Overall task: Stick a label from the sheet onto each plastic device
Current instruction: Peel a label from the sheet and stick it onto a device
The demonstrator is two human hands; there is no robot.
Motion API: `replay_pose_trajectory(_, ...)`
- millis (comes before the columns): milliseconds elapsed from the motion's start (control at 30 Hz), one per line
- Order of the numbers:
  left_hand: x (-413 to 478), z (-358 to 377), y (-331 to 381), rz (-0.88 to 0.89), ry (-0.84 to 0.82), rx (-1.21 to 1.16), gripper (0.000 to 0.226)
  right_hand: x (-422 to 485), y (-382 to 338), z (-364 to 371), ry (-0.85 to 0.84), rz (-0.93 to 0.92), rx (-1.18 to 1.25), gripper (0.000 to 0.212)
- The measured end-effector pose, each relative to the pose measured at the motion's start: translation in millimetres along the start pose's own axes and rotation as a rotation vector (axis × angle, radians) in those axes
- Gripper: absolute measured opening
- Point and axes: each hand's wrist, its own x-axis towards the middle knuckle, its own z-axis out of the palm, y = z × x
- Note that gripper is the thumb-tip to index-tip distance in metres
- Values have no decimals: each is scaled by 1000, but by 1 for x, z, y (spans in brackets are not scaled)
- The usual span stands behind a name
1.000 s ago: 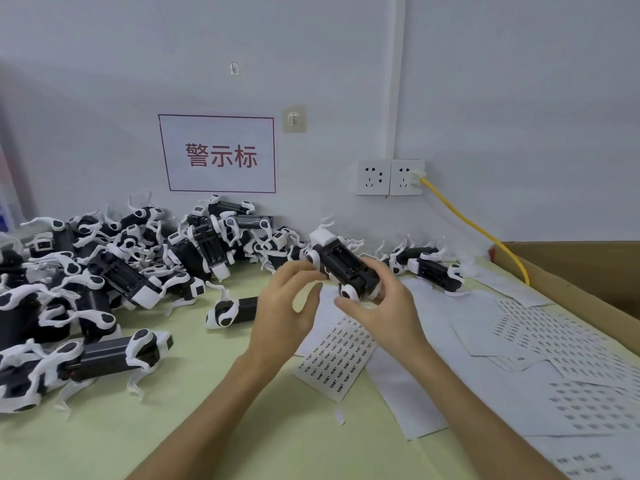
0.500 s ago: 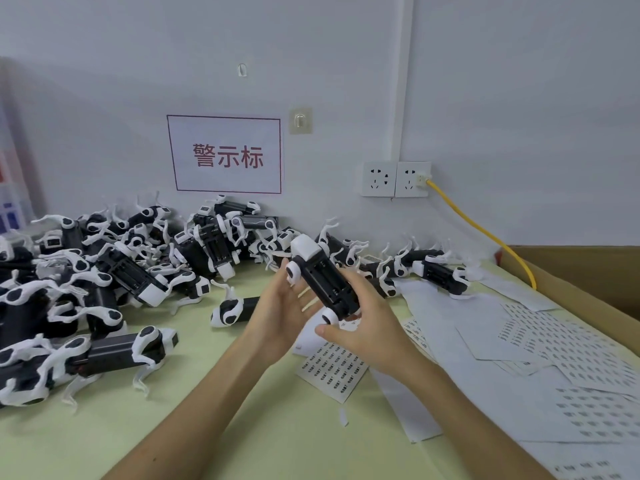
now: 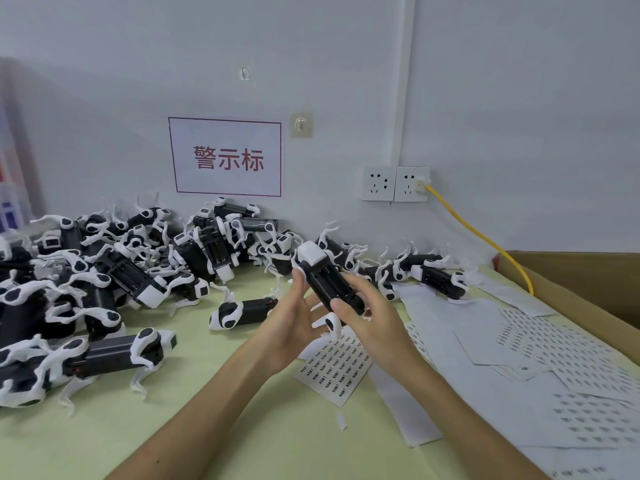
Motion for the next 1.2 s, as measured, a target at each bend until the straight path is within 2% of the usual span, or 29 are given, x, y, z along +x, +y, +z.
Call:
replay_pose_trajectory(133,-2,3,-2,70,6,157,46,0,5,0,67,49,23,20)
replay_pose_trajectory(400,-1,6,-3,87,45,313,42,0,4,0,115,157,144,37)
replay_pose_trajectory(533,0,4,-2,110,23,383,16,4,0,-3,141,185,206,27)
replay_pose_trajectory(600,0,7,-3,117,17,351,19,5,0,-5,144,196,233,29)
replay_pose_trajectory(667,-1,8,-2,111,25,308,34,5,0,-6,131,211,276,29)
replay_pose_trajectory(733,-1,7,-3,107,25,278,45,5,-1,-5,109,223,278,22)
replay_pose_trajectory(867,1,5,-6,47,96,246,53,5,-2,-6,80,202,231,5)
replay_pose_trajectory(967,2,5,-4,-51,113,207,59,3,-1,-6,19,199,140,21)
replay_pose_trajectory(1067,3,2,-6,-101,87,156,57,5,-2,-5,1,189,76,24)
replay_pose_trajectory(1133,3,2,-7,-68,88,184,51,8,0,-7,41,180,46,23)
replay_pose_trajectory(1200,4,4,-6,-53,181,263,56,11,7,-13,112,212,-56,20)
